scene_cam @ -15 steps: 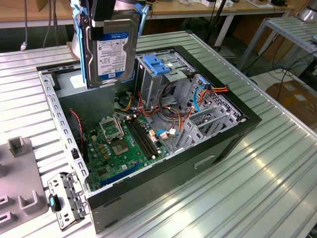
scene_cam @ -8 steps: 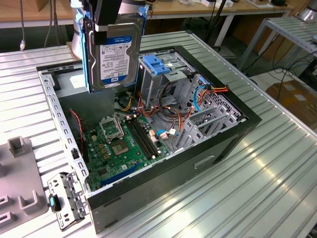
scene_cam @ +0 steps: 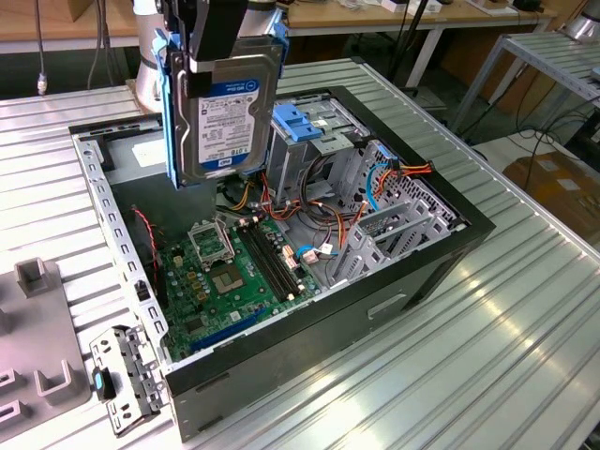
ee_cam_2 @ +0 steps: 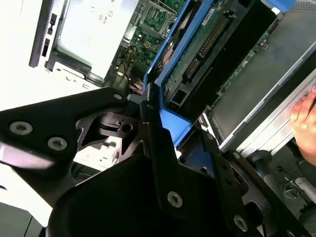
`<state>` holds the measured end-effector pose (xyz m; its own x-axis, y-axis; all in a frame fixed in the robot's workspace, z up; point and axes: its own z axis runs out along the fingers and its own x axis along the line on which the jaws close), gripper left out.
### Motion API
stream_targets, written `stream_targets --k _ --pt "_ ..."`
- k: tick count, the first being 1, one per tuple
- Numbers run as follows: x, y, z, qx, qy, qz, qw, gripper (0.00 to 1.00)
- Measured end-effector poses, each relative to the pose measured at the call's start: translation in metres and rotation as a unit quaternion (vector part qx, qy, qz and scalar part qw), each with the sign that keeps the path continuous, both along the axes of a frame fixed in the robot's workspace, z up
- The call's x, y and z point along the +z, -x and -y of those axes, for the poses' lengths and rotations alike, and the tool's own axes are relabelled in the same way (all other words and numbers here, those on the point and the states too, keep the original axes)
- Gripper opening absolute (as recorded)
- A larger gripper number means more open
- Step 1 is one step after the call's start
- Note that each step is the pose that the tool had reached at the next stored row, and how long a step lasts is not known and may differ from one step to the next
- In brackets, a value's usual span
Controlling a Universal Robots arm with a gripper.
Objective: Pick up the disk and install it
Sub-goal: 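Insert the disk into the insertion slot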
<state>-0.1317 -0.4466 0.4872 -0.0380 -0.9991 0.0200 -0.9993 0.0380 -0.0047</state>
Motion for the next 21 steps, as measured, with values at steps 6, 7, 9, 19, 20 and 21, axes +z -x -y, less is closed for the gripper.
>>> stream_targets --k 6,7,9,19,20,21 --pt "-0.0001 -0.0004 0.0192 0.0 -0.0001 0.0 1.0 0.37" --pt "-0.0002 -0.0005 0.0224 0.0 -0.0001 0.0 1.0 0.37" --pt "-0.0001 -0.0015 0.0274 0.0 0.0 0.0 1.0 0.37" --pt "-0.0004 -0.0265 0.0363 0.0 0.0 0.0 1.0 0.37" --pt "-0.0004 -0.0287 0.0366 0.0 0.0 0.0 1.0 0.37" --pt "-0.0004 -0.0308 0.0369 0.0 0.0 0.0 1.0 0.37"
